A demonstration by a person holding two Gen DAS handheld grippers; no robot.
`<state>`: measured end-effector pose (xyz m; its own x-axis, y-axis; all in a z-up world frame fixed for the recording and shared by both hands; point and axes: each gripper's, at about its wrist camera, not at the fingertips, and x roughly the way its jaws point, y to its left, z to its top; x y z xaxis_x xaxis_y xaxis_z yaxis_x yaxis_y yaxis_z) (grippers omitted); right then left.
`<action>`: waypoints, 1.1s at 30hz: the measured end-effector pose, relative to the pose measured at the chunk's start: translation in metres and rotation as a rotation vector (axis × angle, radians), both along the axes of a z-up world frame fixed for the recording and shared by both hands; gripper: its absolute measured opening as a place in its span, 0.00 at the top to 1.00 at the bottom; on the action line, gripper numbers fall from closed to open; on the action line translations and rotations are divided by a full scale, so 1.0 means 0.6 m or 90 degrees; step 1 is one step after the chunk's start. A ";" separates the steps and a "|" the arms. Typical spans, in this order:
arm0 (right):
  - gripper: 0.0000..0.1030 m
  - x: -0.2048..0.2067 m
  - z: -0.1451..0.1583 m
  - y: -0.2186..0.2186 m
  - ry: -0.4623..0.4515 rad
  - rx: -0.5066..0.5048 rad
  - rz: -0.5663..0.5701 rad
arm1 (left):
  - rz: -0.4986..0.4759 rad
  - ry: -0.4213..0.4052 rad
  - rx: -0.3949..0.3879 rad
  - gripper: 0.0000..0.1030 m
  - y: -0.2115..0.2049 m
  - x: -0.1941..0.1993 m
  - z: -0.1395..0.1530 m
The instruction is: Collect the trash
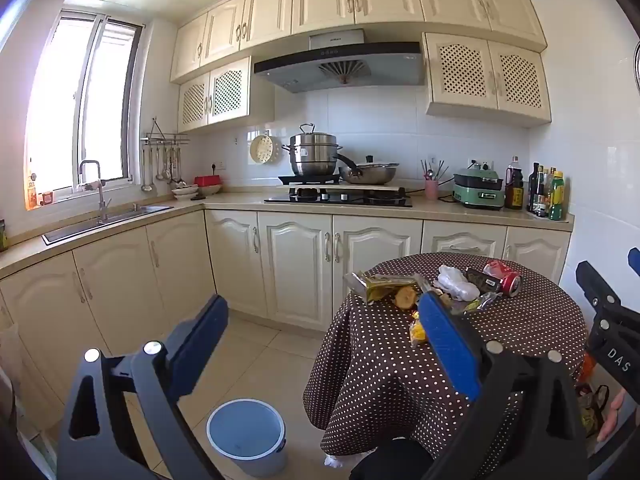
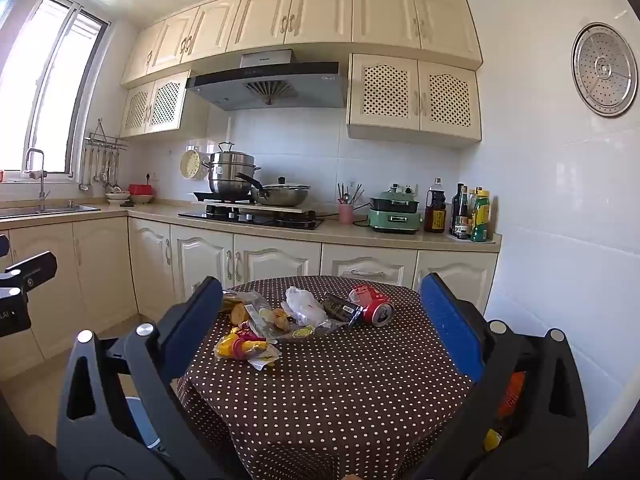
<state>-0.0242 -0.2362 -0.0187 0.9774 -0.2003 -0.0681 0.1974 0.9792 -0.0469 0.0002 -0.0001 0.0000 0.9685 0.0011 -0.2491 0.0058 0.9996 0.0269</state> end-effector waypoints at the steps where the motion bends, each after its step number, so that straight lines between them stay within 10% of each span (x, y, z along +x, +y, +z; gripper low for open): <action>1: 0.06 0.001 0.000 0.000 0.003 -0.002 -0.001 | 0.000 0.000 0.000 0.09 0.000 0.000 0.000; 33: 0.06 0.005 -0.013 -0.005 0.012 0.007 -0.006 | -0.002 0.015 0.003 0.09 -0.012 0.003 -0.020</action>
<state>-0.0214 -0.2391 -0.0264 0.9739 -0.2092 -0.0882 0.2063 0.9777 -0.0402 0.0017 -0.0071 -0.0120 0.9624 0.0000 -0.2716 0.0090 0.9994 0.0319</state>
